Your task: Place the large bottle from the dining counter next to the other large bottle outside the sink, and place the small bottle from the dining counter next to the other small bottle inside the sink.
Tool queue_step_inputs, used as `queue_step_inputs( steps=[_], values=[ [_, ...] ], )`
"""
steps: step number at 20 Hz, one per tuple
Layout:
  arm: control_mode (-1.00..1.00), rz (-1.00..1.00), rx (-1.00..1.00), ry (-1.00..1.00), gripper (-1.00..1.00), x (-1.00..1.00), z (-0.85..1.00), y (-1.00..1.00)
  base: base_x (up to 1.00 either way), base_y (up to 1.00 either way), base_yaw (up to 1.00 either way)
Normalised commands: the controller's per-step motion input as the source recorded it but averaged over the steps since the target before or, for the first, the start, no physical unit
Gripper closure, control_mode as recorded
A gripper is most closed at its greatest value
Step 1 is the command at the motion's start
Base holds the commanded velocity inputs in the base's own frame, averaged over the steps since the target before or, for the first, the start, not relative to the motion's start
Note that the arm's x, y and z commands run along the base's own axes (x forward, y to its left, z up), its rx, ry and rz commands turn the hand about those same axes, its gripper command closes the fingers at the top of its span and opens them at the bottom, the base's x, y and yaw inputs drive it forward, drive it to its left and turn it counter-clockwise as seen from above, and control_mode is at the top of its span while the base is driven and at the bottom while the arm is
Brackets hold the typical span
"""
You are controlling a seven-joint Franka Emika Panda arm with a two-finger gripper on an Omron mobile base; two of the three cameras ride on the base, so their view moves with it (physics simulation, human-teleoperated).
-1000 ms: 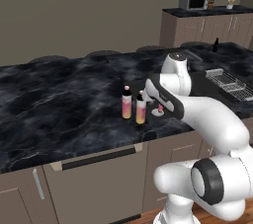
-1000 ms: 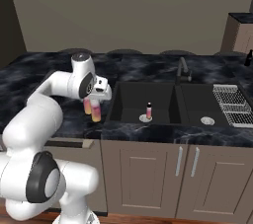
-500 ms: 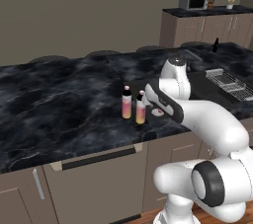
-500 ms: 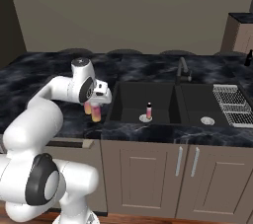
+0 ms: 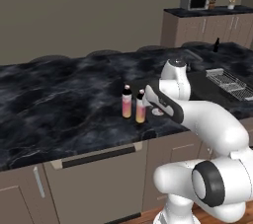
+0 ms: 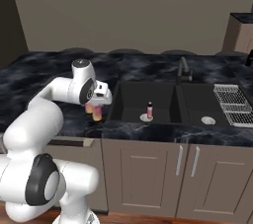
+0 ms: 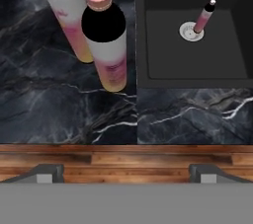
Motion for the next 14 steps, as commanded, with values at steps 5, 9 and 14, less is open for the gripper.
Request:
queue_step_inputs(
  steps=[5,9,14],
  values=[
    [1.00,0.00,0.00,0.00,-1.00,0.00,0.00,0.00,-0.17,-0.22,0.13],
    [1.00,0.00,0.00,0.00,-1.00,0.00,0.00,0.00,-0.08,-0.34,0.15],
    [1.00,0.00,0.00,0.00,-1.00,0.00,0.00,0.00,0.07,-0.69,0.02]
  ],
)
